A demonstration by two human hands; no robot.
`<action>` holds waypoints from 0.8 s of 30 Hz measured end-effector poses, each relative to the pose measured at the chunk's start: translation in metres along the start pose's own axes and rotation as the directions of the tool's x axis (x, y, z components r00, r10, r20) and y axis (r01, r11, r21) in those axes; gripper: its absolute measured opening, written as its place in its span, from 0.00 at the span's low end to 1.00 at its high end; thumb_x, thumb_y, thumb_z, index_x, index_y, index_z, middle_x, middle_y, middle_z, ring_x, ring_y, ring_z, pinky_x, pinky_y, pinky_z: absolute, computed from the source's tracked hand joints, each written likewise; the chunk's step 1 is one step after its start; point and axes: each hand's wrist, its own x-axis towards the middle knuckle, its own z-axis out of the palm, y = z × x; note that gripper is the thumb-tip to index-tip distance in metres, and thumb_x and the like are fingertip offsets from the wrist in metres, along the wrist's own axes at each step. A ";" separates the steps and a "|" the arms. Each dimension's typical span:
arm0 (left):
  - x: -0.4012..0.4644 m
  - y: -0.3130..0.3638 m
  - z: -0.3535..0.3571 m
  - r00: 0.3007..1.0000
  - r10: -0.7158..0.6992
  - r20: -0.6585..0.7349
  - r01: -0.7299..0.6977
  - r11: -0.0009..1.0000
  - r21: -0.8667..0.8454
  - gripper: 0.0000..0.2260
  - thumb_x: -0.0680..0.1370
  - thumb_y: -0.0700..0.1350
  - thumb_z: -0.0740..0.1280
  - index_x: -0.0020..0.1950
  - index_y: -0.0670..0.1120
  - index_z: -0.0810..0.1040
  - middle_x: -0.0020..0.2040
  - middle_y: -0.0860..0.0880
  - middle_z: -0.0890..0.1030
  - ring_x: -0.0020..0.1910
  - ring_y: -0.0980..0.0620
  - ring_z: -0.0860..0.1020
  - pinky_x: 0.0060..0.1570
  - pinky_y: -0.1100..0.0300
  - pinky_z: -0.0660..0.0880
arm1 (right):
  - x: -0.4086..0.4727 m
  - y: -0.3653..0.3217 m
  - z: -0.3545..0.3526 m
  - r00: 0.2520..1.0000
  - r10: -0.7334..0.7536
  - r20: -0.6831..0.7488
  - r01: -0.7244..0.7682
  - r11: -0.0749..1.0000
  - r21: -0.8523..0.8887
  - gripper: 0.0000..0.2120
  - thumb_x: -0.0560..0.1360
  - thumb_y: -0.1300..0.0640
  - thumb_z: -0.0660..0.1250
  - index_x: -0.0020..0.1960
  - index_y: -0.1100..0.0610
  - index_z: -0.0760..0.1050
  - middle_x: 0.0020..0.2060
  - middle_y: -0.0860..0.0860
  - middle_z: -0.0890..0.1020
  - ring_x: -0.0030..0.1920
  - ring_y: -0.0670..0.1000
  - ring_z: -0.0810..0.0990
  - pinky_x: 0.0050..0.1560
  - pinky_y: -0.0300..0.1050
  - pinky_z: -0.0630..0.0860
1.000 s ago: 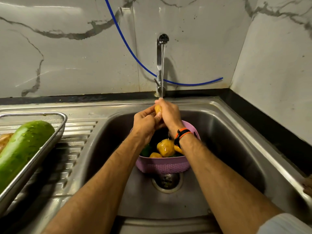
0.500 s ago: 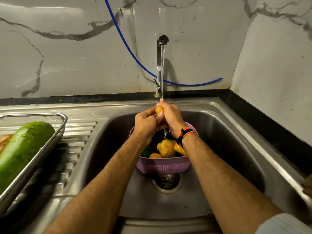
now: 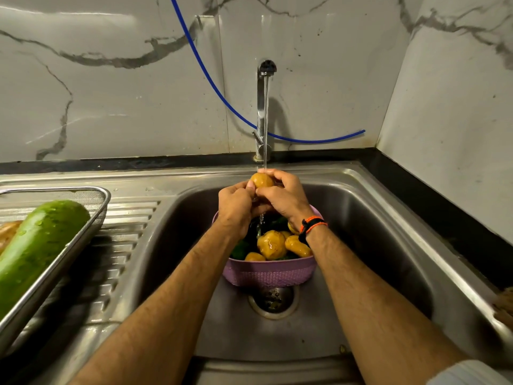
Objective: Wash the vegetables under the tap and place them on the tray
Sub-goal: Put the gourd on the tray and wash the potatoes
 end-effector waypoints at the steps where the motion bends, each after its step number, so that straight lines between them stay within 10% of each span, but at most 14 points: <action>1: 0.001 0.000 0.000 1.000 -0.001 -0.011 0.001 1.000 0.001 0.11 0.84 0.40 0.58 0.62 0.39 0.77 0.53 0.41 0.82 0.51 0.45 0.83 0.45 0.51 0.84 | 0.000 0.001 0.000 1.000 -0.007 -0.019 0.007 1.000 -0.003 0.23 0.71 0.58 0.73 0.65 0.52 0.76 0.60 0.49 0.80 0.61 0.50 0.78 0.58 0.52 0.80; 8: 0.005 0.001 -0.007 0.998 -0.033 -0.048 0.035 0.998 0.047 0.10 0.83 0.41 0.62 0.62 0.43 0.78 0.52 0.42 0.83 0.52 0.44 0.83 0.53 0.46 0.82 | -0.001 -0.002 -0.007 0.997 0.017 -0.080 -0.012 0.998 0.065 0.19 0.73 0.60 0.72 0.64 0.55 0.75 0.53 0.49 0.81 0.52 0.46 0.79 0.44 0.38 0.76; 13: 0.006 0.000 -0.008 0.998 -0.047 -0.034 0.049 0.998 0.049 0.07 0.82 0.38 0.63 0.59 0.43 0.78 0.56 0.40 0.81 0.54 0.43 0.82 0.51 0.50 0.82 | 0.001 -0.002 -0.005 0.997 0.054 -0.061 -0.046 0.990 0.134 0.12 0.74 0.60 0.68 0.55 0.47 0.79 0.59 0.51 0.78 0.60 0.54 0.76 0.62 0.58 0.76; 24: 0.009 -0.001 -0.007 0.997 -0.068 -0.039 0.069 0.997 0.029 0.08 0.83 0.46 0.64 0.56 0.43 0.79 0.51 0.43 0.82 0.51 0.47 0.83 0.52 0.49 0.82 | 0.007 0.001 -0.001 0.981 0.154 -0.121 -0.119 0.958 0.262 0.10 0.77 0.56 0.68 0.58 0.52 0.77 0.58 0.55 0.79 0.59 0.56 0.79 0.60 0.59 0.78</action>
